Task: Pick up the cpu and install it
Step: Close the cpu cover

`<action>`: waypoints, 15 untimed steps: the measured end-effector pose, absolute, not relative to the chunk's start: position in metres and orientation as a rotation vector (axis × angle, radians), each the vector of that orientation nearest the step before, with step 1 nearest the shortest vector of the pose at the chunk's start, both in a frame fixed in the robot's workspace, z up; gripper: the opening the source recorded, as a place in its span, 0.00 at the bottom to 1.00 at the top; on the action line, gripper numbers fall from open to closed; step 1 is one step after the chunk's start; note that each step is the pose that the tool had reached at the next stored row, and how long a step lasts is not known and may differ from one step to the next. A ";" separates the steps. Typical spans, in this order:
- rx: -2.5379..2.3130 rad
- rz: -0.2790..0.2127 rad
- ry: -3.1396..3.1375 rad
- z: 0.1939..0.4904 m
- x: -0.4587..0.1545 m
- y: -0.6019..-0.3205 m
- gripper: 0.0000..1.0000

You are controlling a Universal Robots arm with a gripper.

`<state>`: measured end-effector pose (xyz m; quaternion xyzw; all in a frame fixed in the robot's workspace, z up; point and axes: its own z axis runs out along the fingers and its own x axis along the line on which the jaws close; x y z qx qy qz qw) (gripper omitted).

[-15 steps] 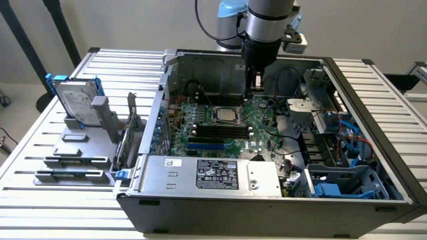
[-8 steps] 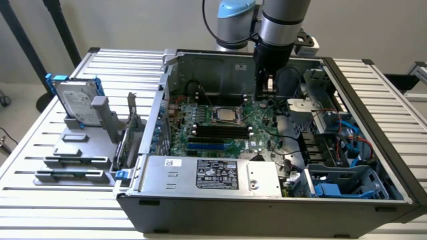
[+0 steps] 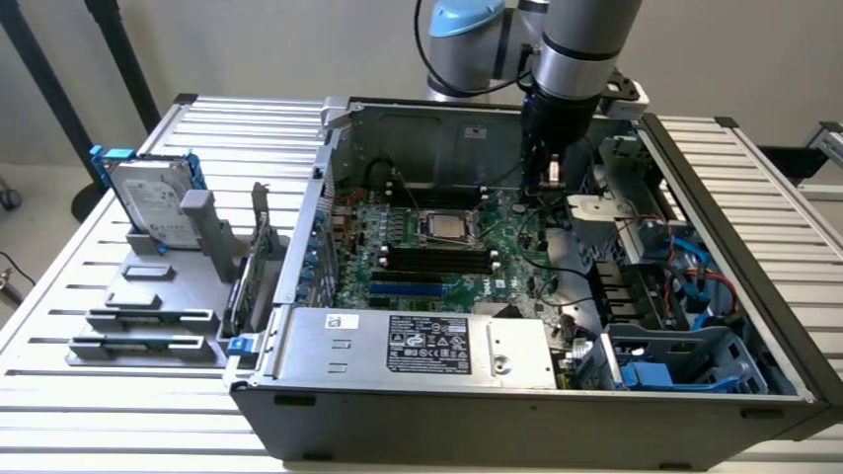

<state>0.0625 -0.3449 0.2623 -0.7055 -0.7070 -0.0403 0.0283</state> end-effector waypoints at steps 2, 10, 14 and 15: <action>-2.177 -0.125 -2.182 0.259 0.063 -0.340 0.11; -2.178 -0.125 -2.181 0.244 0.049 -0.333 0.11; -2.171 -0.109 -2.173 0.240 0.048 -0.335 0.11; -2.165 -0.094 -2.166 0.240 0.048 -0.335 0.11</action>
